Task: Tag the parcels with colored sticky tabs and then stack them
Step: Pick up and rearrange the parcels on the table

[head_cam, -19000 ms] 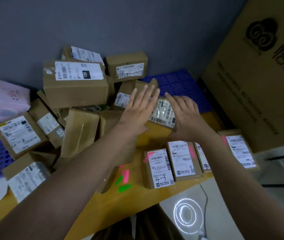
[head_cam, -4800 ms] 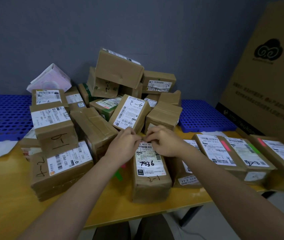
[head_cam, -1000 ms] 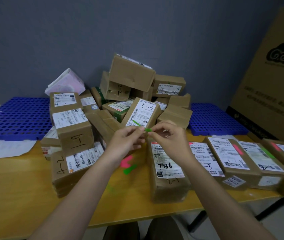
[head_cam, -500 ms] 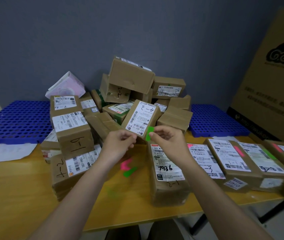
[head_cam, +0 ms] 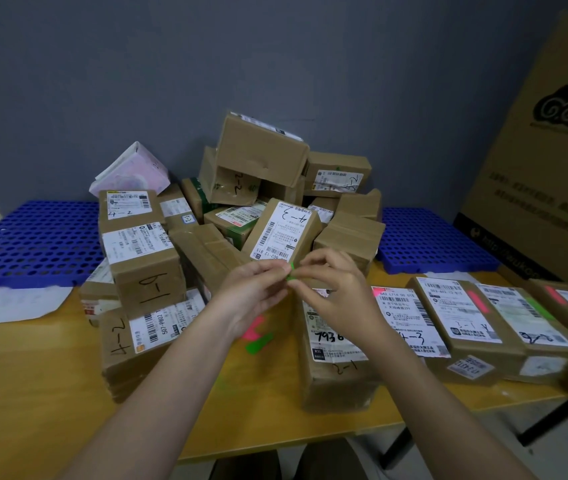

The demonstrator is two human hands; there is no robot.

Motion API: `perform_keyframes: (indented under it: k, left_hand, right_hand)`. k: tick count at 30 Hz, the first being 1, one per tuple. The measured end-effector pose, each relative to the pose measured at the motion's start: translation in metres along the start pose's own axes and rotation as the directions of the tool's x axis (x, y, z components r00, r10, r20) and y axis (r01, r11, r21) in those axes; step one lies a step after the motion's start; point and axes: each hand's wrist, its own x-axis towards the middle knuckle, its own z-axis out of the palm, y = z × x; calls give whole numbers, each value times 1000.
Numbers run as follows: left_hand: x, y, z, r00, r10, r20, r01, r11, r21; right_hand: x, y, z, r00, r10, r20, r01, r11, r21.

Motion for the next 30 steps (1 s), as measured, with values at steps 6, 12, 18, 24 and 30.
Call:
perform_keyframes:
  k: [6, 12, 18, 24, 30]
  left_hand:
    - [-1, 4, 6, 985, 141, -101, -128, 984, 121]
    - [-3, 3, 8, 979, 205, -25, -204, 978, 39]
    - [-7, 3, 15, 989, 138, 49, -136, 990, -36]
    - [-3, 9, 18, 989, 148, -28, -149, 986, -79]
    - [0, 16, 20, 993, 116, -7, -115, 993, 37]
  right_hand:
    - [-2, -4, -1, 967, -235, -101, 217, 962, -165]
    - [0, -18, -3, 986, 22, -164, -8, 996, 86]
    - [9, -35, -2, 796, 606, -19, -359, 497, 790]
    - [4, -31, -10, 910, 405, -90, -285, 767, 576]
    - [6, -10, -23, 973, -203, -109, 192, 976, -102]
